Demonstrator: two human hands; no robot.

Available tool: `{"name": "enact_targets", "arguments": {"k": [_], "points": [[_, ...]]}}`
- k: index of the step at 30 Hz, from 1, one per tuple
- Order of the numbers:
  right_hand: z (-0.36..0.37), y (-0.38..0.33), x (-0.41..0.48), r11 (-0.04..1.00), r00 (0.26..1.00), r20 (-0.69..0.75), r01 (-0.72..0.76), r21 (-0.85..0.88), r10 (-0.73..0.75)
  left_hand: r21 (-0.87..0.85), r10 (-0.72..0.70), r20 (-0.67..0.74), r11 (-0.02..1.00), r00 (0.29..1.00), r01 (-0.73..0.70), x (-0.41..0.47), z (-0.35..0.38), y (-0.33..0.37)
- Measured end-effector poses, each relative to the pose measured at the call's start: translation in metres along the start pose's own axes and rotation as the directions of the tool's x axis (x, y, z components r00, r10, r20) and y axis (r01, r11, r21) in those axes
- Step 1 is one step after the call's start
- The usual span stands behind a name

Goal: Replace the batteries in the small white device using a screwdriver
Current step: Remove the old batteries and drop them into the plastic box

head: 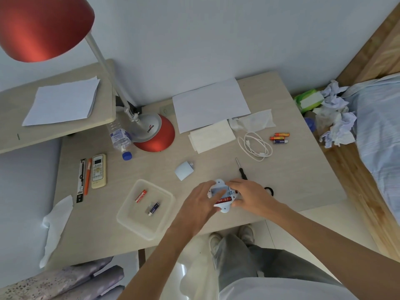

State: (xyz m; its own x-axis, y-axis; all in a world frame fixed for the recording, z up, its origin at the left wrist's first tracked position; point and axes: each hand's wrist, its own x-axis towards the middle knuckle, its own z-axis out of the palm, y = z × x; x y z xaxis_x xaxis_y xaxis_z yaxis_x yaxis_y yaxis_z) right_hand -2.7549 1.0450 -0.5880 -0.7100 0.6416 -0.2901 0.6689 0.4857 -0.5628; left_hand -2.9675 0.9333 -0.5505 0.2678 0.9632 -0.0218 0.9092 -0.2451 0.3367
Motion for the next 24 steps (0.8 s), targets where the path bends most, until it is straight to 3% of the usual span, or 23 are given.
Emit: {"name": "enact_targets", "arguments": {"k": [5, 24], "points": [[-0.001, 0.001, 0.001, 0.999, 1.000, 0.004, 0.004, -0.047, -0.004, 0.022, 0.048, 0.188, 0.998, 0.981, -0.054, 0.007, 0.014, -0.008], [-0.005, 0.000, -0.001, 0.997, 0.997, -0.017, 0.069, -0.027, -0.070, 0.039, 0.108, 0.283, 0.992, 0.953, -0.124, 0.017, 0.006, -0.019]]}}
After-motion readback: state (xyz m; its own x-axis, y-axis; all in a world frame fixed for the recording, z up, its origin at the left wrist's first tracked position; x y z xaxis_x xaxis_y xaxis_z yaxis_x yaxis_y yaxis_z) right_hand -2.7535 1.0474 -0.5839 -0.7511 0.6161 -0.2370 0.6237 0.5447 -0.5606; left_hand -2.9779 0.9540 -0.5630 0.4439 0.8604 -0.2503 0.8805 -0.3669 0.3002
